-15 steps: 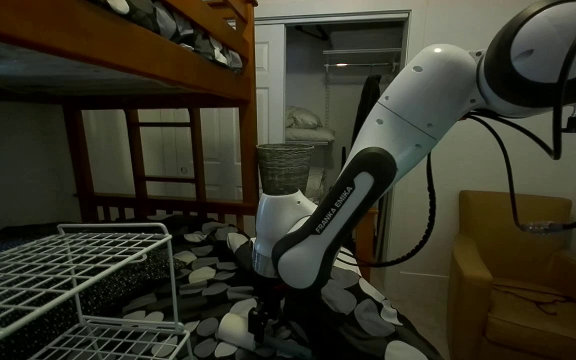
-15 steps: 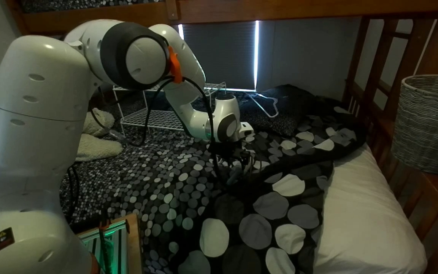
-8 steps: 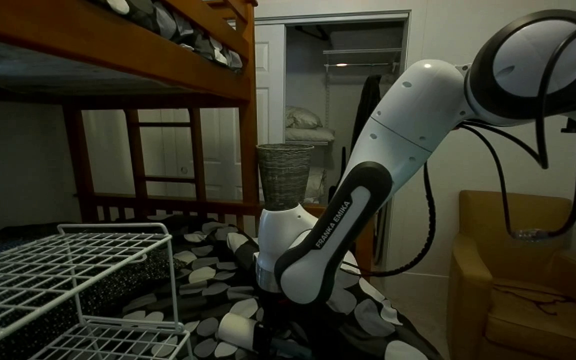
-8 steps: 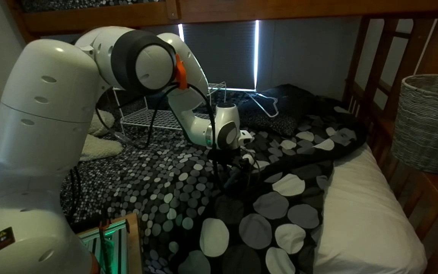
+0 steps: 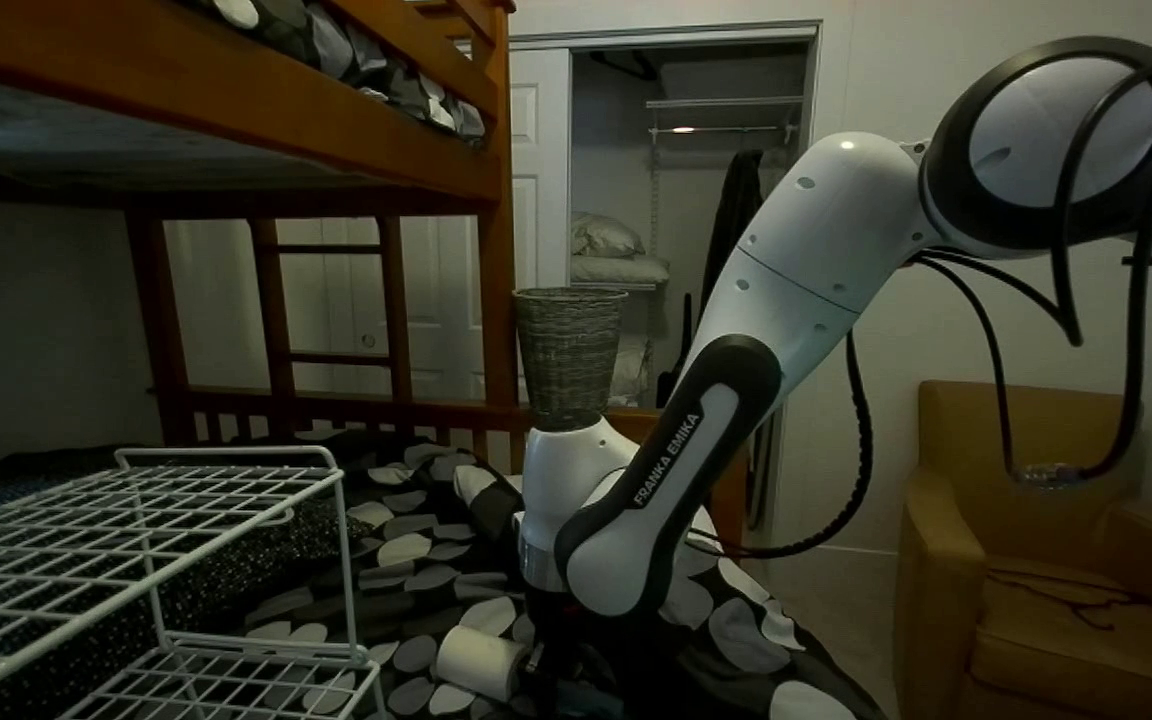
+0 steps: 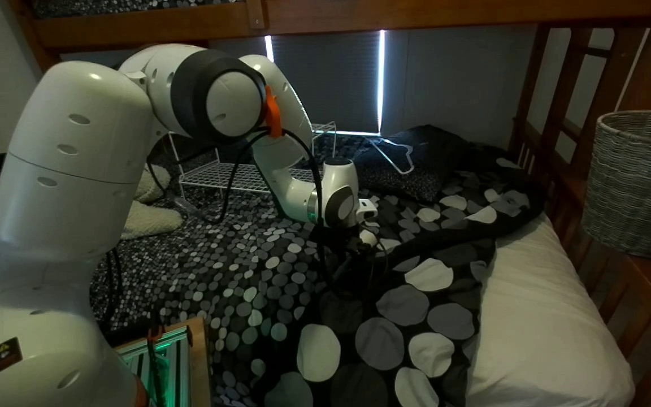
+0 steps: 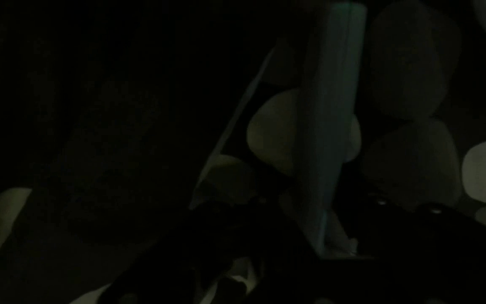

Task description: Pick up the lint roller and put it on the white bed sheet on the bed, cover the lint roller with the black duvet cover

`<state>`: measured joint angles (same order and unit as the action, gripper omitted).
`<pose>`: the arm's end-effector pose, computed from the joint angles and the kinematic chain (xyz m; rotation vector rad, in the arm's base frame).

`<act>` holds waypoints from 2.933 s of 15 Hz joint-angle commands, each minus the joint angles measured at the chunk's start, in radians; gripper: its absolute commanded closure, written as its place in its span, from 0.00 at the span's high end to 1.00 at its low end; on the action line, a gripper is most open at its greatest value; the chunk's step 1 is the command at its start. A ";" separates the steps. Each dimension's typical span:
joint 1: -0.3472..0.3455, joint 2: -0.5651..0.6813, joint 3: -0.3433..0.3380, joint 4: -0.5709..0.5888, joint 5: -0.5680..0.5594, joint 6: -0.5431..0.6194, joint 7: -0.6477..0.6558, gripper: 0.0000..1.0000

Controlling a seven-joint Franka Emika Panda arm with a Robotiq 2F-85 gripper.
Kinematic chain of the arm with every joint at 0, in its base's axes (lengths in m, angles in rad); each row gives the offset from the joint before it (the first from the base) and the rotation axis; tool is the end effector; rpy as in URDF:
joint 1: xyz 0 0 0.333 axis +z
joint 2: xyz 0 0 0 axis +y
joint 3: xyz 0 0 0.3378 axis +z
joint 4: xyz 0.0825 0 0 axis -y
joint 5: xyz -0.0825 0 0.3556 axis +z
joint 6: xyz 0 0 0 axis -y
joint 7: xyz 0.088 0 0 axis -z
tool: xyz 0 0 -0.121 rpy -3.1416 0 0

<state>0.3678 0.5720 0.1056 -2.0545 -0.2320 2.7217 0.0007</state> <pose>0.5300 0.2773 0.1932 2.9453 1.0094 0.1732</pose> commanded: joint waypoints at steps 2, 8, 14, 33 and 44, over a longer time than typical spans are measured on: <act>0.021 -0.019 -0.038 -0.023 -0.066 0.034 0.021 0.01; 0.049 -0.078 -0.101 -0.047 -0.133 0.147 0.072 0.05; 0.114 -0.121 -0.202 -0.057 -0.175 0.279 0.143 0.05; 0.243 -0.171 -0.421 -0.028 -0.199 0.309 0.193 0.05; -0.083 -0.061 -0.280 0.029 -0.192 0.515 0.008 0.05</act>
<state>0.4225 0.4820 -0.2740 -2.0452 -0.4267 3.1668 0.0886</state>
